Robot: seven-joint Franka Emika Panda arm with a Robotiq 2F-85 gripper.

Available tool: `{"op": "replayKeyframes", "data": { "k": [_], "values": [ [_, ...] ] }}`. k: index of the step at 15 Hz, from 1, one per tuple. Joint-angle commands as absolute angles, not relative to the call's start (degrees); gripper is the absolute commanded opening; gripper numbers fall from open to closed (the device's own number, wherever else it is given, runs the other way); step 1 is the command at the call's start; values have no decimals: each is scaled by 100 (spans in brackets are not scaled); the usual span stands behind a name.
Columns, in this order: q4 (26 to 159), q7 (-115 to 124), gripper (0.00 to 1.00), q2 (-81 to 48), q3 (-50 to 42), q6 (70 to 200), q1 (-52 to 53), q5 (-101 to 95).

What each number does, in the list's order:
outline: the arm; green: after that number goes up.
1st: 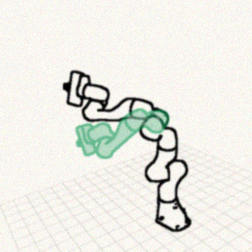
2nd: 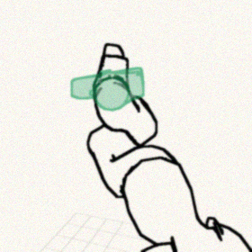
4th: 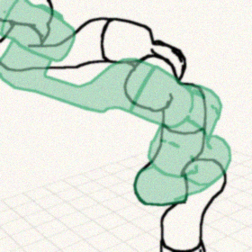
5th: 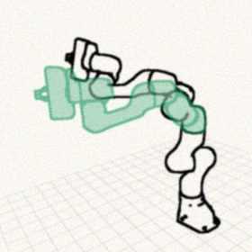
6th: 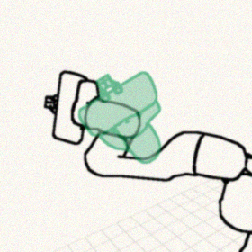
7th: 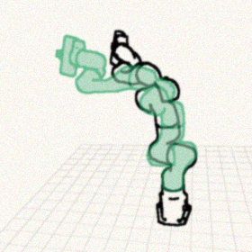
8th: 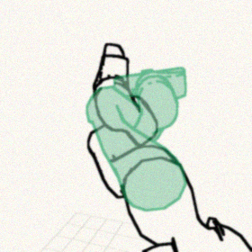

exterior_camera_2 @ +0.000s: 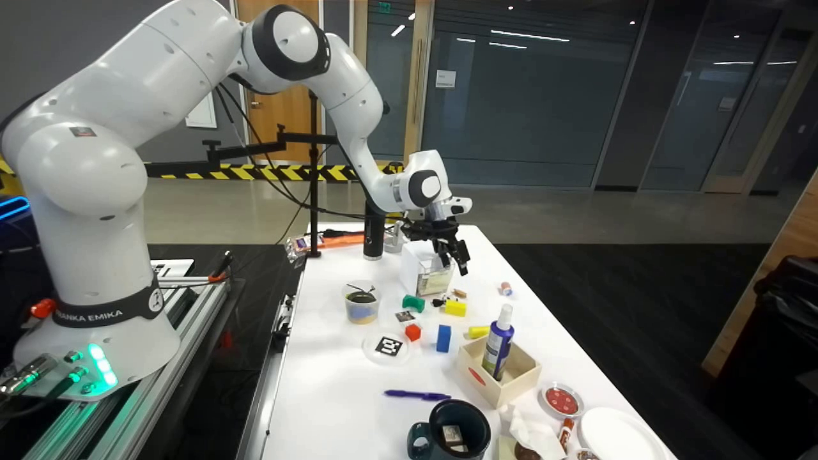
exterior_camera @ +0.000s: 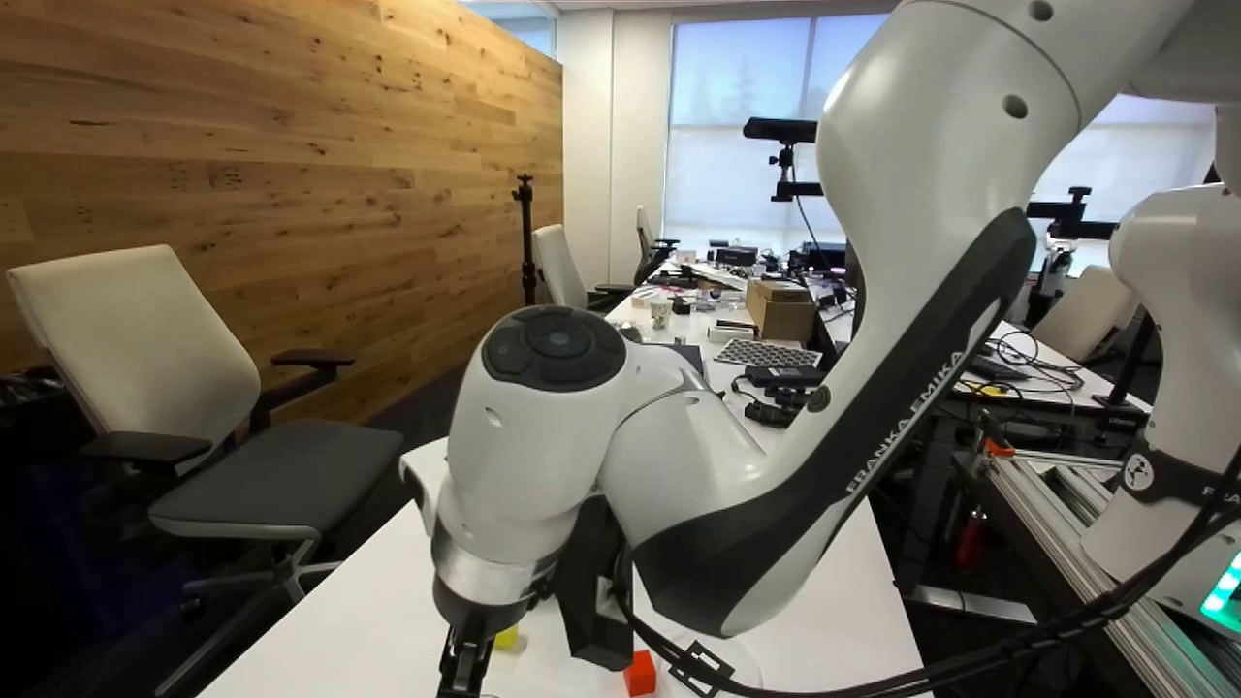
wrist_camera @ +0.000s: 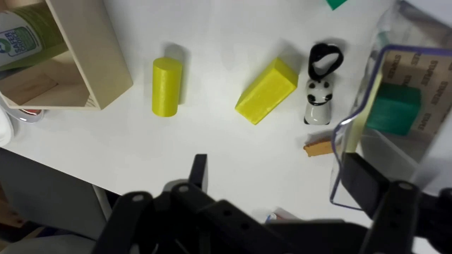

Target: Move the green cube to the white object, then close it

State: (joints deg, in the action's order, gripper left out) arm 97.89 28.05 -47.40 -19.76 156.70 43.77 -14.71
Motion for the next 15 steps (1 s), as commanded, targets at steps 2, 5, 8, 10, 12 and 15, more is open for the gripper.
{"op": "replayKeyframes", "data": {
  "k": [2,5,8,10,12,15],
  "values": [
    [10494,2804,100,-3941,-1832,16111,4193,-1504],
    [10691,2899,100,-3656,-1947,16217,4225,-1553],
    [10817,2719,100,-3499,-1660,16224,3949,-1410],
    [10962,2006,100,-3391,-726,16506,3132,-922],
    [11072,1431,100,-3361,96,16747,2368,-555],
    [11306,243,100,-3258,1415,16948,1047,477]
  ]
}}
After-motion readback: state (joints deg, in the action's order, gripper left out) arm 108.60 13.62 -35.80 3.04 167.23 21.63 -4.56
